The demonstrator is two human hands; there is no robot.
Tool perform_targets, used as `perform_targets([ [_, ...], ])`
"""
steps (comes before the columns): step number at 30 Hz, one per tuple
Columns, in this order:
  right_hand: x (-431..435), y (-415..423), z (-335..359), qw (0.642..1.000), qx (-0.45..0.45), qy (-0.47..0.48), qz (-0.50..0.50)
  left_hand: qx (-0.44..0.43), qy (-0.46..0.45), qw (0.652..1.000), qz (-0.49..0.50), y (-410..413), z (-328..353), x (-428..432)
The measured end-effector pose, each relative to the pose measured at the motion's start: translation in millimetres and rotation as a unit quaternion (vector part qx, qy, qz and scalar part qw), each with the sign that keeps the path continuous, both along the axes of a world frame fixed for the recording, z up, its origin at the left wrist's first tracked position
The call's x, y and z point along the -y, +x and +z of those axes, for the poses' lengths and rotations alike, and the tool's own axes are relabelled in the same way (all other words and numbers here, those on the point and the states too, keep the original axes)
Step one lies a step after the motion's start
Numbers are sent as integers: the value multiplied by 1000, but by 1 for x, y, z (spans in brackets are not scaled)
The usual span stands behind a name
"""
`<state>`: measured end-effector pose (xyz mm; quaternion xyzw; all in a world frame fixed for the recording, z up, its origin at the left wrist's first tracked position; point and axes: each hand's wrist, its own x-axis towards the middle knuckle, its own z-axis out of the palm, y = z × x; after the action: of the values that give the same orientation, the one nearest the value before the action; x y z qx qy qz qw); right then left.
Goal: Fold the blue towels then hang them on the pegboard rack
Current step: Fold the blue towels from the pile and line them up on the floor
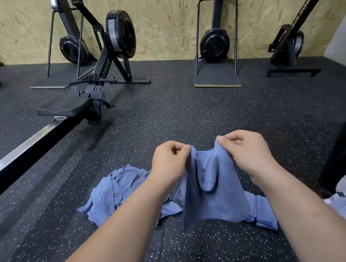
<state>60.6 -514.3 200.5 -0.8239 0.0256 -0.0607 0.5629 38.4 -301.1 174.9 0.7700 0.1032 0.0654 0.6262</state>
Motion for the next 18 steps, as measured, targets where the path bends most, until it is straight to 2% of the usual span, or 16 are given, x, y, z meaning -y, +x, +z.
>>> perform_targets([
  [6,-26,-11,-7,994,35,-86,56,17,-1,1000,-26,-3,-4,11],
  [12,-36,-22,-1,975,101,-196,39,38,33,999,-10,-7,-1,12],
  [18,-44,-30,1,960,154,-230,35,42,26,999,-22,-12,5,13],
])
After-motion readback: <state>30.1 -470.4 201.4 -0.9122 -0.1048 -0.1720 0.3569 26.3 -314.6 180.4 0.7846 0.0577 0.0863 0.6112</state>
